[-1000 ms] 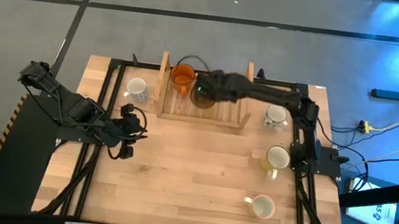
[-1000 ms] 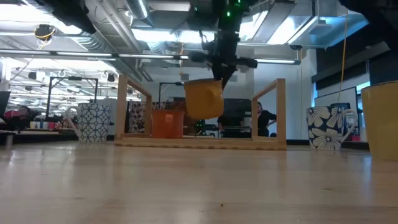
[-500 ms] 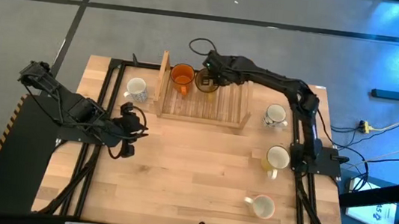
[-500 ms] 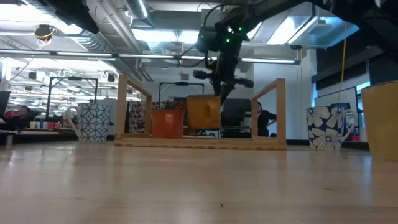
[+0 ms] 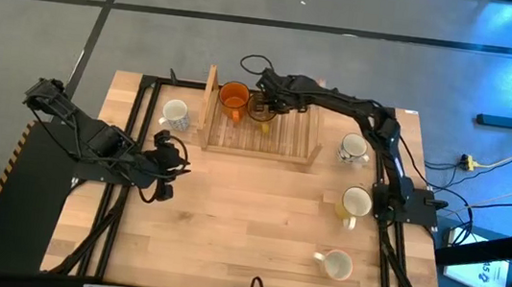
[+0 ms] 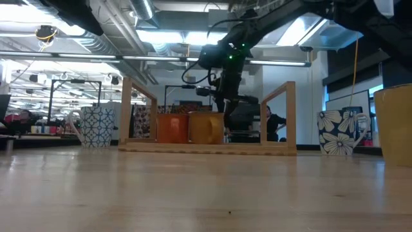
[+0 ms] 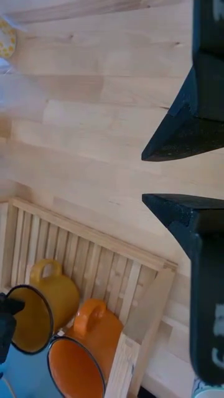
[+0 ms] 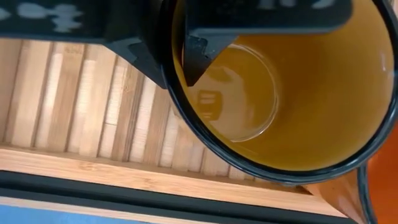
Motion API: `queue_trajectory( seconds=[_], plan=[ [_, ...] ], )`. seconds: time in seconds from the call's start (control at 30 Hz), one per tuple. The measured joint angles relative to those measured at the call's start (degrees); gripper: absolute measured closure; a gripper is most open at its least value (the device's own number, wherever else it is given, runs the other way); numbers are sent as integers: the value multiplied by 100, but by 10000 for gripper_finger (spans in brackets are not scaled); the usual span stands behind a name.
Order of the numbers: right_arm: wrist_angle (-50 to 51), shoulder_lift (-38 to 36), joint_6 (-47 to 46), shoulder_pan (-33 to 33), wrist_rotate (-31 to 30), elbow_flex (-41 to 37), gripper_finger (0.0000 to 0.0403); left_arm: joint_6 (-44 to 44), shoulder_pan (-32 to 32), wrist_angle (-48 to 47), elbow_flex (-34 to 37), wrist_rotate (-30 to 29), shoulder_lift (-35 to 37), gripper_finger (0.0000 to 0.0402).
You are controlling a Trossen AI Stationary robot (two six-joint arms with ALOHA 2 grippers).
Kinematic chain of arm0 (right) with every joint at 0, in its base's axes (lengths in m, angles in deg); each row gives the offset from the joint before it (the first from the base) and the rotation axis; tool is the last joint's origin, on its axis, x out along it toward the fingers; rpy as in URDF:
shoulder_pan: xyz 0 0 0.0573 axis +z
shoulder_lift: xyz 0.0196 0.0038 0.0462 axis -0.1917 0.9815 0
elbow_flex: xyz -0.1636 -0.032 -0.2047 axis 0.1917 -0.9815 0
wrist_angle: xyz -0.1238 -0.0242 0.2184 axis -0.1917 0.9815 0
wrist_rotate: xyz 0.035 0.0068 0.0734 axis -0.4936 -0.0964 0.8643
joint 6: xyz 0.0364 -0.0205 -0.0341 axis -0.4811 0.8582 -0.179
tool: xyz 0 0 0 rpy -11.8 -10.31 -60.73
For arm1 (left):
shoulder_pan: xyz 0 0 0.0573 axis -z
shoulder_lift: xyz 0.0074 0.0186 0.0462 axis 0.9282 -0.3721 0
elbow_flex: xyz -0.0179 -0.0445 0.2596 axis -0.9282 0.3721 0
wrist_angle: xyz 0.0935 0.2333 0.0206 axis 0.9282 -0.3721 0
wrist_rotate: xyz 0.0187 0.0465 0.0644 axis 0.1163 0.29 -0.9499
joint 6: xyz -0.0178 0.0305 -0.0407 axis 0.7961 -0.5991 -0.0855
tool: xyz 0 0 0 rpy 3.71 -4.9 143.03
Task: Place coffee mugs
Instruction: Put the dark yellow mug on the shelf
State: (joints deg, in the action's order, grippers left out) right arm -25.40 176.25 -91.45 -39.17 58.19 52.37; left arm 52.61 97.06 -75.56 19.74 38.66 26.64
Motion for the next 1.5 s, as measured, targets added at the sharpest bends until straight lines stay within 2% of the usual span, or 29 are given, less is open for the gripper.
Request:
queue_trajectory(
  seconds=[0.2,0.67,1.0,1.1,1.37,1.5],
  plan=[
    [-18,1,-115,-93,-118,0,388,48,0,-1,0,-2,0,314],
    [-115,60,-117,-230,166,0,384,276,-1,-3,0,-6,0,314],
    [-295,60,-148,-230,100,0,380,275,0,-3,0,-46,0,314],
    [-310,56,-162,-226,90,0,358,277,-1,-1,0,-46,0,314],
    [-285,44,-148,-225,19,11,263,289,-2,-1,0,-46,0,314],
    [-163,24,252,-230,268,63,235,291,0,-1,0,-46,0,314]
  ],
)
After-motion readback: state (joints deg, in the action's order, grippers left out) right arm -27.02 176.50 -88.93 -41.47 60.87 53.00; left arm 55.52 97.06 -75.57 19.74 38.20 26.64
